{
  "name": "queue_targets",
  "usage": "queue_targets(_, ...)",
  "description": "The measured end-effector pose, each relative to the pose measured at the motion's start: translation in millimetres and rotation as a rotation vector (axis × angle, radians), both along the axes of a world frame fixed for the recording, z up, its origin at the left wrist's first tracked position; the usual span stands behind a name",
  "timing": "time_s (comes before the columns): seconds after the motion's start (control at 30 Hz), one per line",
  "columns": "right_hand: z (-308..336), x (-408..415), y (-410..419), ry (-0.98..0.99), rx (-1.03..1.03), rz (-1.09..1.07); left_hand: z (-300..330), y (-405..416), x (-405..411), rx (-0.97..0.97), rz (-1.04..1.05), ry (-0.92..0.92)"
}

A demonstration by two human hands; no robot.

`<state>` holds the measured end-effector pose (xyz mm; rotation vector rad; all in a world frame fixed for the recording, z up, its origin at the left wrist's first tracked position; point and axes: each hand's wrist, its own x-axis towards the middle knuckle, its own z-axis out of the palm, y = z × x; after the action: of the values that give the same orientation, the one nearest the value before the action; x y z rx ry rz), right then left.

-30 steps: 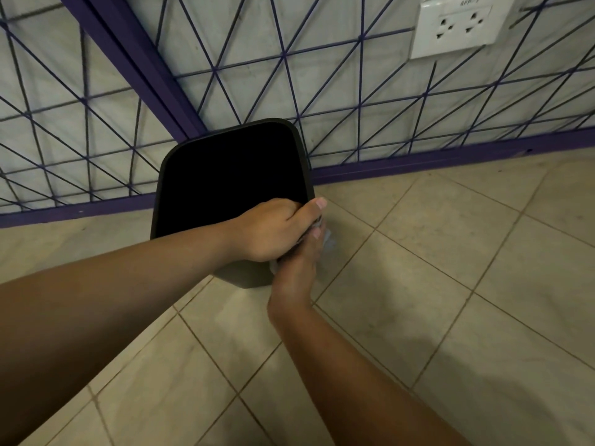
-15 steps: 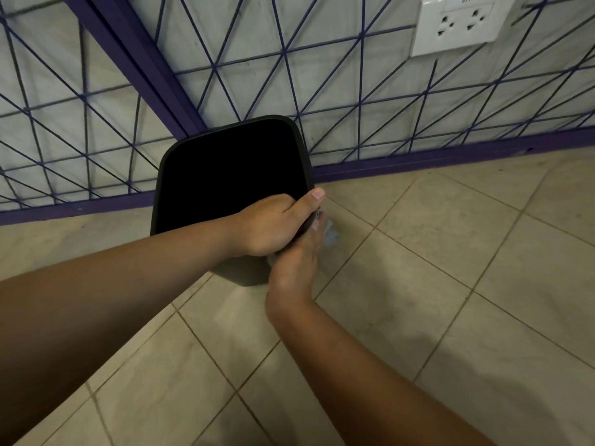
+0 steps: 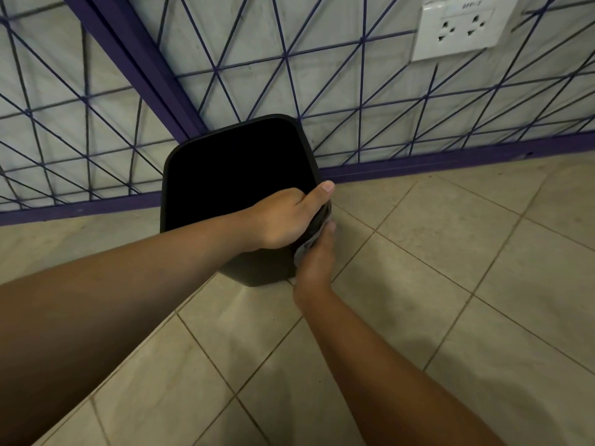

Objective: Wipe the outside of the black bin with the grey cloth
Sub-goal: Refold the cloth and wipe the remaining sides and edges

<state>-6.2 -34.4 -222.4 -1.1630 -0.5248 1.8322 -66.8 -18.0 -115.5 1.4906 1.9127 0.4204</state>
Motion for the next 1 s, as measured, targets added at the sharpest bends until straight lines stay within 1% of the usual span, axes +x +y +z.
queue_targets(0.03,0,0,1,0.028,-0.022,-0.007,0,1,0,-0.003,-0.010,-0.002)
queue_targets(0.07,3,-1,-3,0.033,-0.002,-0.020,0,1,0,-0.002,-0.025,-0.009)
queue_targets(0.13,15,-5,-18,-0.034,0.080,-0.021,-1,2,-2,0.000,-0.048,-0.037)
queue_targets(0.2,20,-8,-24,-0.040,0.097,-0.025,-2,3,-3,0.014,-0.047,-0.032)
queue_targets(0.33,0,-7,0,0.014,-0.038,-0.055,-3,6,-2,0.041,-0.022,0.000)
queue_targets(0.4,6,-6,-8,0.007,0.018,-0.024,-5,7,-4,0.032,-0.046,-0.017)
queue_targets(0.47,16,-8,-23,-0.079,0.071,0.022,-5,7,-5,0.021,-0.058,-0.029)
queue_targets(0.53,5,-10,-20,-0.084,0.089,0.014,-6,8,-6,0.031,-0.054,-0.015)
queue_targets(0.63,-9,-10,-2,0.009,-0.020,-0.041,-6,7,-5,0.036,-0.047,-0.012)
queue_targets(0.67,-3,-9,-4,0.019,-0.004,-0.038,-6,7,-6,0.032,-0.053,-0.021)
queue_targets(0.77,15,-9,-24,-0.073,0.123,0.013,-5,7,-5,0.017,-0.065,-0.052)
queue_targets(0.8,14,-10,-26,-0.086,0.131,0.005,-6,8,-6,0.016,-0.067,-0.049)
queue_targets(0.9,2,-8,-5,-0.024,-0.009,-0.037,-5,7,-6,0.007,-0.056,-0.028)
queue_targets(0.93,5,-7,-3,-0.036,-0.002,-0.038,-6,8,-6,0.000,-0.058,-0.031)
queue_targets(1.0,23,-4,-18,-0.052,0.094,0.006,-6,7,-4,-0.007,-0.074,-0.018)
